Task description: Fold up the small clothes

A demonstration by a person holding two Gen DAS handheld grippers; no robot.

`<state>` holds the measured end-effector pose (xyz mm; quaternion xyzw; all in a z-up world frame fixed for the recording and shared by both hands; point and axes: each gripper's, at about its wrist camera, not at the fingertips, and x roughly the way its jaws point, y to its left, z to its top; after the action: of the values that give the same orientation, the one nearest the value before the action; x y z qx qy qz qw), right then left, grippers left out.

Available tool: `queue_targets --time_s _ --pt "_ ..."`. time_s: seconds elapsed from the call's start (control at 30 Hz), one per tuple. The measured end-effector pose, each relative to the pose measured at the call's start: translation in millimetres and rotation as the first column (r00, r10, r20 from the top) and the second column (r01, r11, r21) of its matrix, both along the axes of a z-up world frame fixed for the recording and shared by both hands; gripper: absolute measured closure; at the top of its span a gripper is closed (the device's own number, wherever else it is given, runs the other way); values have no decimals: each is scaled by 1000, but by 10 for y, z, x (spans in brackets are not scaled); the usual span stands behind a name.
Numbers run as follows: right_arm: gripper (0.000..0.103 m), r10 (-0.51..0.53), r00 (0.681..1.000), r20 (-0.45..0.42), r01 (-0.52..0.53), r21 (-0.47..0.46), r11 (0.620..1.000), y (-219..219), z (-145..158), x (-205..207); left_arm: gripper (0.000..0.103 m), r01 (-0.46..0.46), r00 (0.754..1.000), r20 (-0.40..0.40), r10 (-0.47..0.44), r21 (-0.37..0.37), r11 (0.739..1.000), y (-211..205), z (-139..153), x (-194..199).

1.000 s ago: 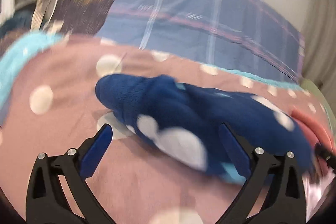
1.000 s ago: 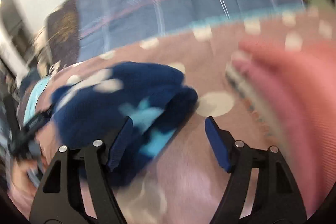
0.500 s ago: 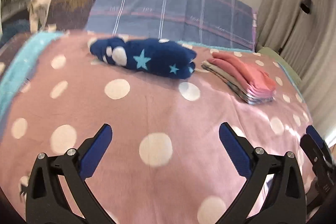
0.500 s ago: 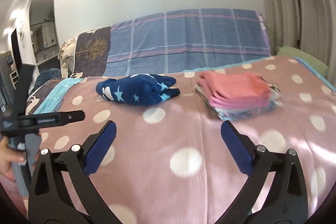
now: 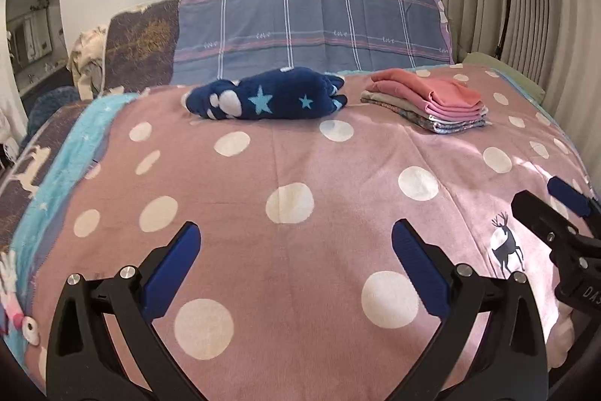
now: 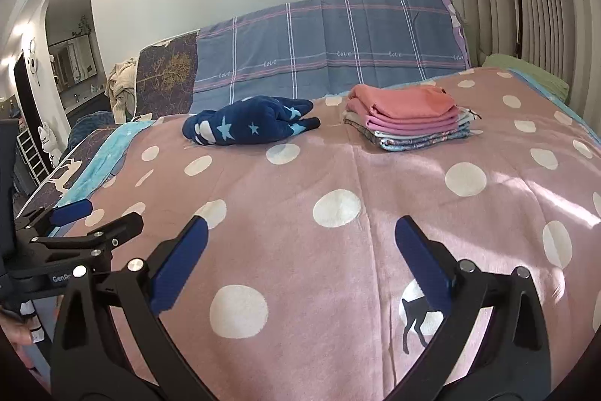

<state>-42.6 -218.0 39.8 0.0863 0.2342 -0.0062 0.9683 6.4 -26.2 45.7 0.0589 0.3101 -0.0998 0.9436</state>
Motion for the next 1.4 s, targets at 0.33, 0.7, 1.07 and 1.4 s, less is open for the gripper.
queue_targets --time_s 0.33,0.7,1.07,1.4 --pt "2 -8 1000 29 8 -11 1000 48 71 -151 1 -85 991 109 72 123 989 -111 89 -279" --pt "2 -21 999 31 21 -9 1000 52 114 -227 1 -30 998 49 26 100 995 -96 -5 -259" --pt "2 -21 1000 17 21 -4 1000 46 110 -230 1 -31 999 30 28 96 995 -136 -38 -256" --pt "2 -27 1000 5 27 4 1000 22 98 -216 1 -30 999 25 28 77 997 -116 -35 -246"
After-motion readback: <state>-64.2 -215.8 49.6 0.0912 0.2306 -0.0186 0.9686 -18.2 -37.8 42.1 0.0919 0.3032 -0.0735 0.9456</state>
